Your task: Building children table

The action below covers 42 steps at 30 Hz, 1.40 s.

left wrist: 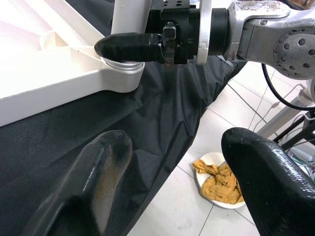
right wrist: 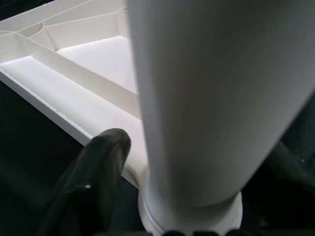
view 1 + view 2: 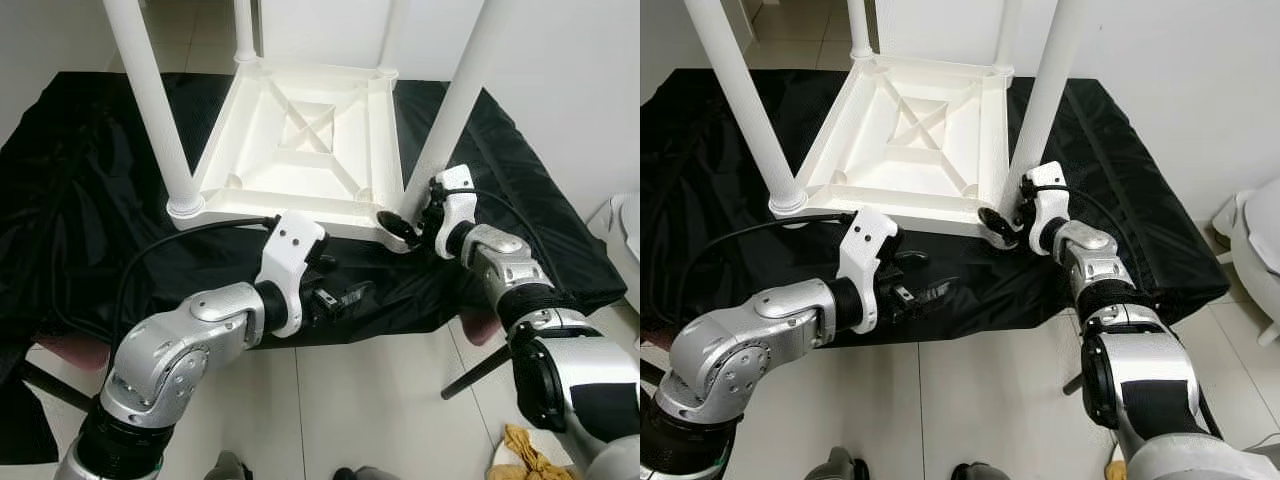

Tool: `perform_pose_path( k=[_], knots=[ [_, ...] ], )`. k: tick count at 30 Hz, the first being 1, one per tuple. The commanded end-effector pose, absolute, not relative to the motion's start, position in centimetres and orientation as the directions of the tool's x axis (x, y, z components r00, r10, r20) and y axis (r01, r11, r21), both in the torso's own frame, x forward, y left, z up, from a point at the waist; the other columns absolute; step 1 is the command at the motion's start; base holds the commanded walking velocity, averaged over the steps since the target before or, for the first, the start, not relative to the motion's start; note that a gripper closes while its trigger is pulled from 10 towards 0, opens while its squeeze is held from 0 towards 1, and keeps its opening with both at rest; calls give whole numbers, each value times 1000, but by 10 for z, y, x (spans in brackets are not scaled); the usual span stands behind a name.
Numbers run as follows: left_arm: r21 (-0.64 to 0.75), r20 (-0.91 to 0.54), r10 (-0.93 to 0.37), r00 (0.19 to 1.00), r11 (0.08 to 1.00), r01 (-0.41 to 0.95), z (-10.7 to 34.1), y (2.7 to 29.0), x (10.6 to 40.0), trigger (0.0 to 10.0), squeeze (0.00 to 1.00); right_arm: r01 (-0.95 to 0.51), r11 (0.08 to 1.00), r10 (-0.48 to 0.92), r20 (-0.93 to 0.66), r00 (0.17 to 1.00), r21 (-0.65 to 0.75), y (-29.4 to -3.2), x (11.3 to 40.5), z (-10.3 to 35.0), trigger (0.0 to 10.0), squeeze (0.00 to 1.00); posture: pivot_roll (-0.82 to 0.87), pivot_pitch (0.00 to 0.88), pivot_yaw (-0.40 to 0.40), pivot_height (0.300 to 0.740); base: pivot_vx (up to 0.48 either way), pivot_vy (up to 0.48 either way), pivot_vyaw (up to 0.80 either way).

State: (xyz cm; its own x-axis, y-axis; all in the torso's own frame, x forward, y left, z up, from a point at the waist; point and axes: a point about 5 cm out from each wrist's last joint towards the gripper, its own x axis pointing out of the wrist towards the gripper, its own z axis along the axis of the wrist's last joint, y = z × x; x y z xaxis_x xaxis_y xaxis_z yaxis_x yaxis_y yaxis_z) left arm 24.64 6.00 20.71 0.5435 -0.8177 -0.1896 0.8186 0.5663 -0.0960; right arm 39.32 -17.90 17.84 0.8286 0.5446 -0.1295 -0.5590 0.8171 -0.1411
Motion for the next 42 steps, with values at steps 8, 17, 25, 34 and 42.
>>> perform_pose_path(
  k=[8, 17, 25, 34, 42],
  knots=[
    [-94, -191, -845, 500, 522, 848, 209, 58, 243, 10000, 0, -589, 805, 563, -214, 798, -78, -181, 386, 156, 0, 0, 35, 99, -3, 740, 0, 0, 0],
    [-94, -190, -844, 501, 524, 846, 209, 58, 243, 10000, 0, -522, 850, 503, -188, 844, -69, -180, 386, 151, 0, 0, 38, 100, -11, 740, 0, 0, 0],
    [-95, -192, -843, 502, 525, 845, 209, 59, 242, 10000, 0, -427, 904, 422, -103, 901, -32, -173, 388, 152, 0, 0, 37, 104, -13, 740, 0, 0, 0],
    [-99, -194, -846, 496, 520, 849, 208, 58, 241, 10000, 0, -94, 994, 95, -18, 995, 56, -164, 391, 153, 0, 0, 32, 98, -15, 740, 0, 0, 0],
    [-101, -191, -849, 492, 516, 851, 207, 57, 241, 10000, 0, 186, 978, -186, -9, 983, 90, -147, 379, 141, 0, 0, 33, 91, -26, 740, 0, 0, 0]
  ],
)
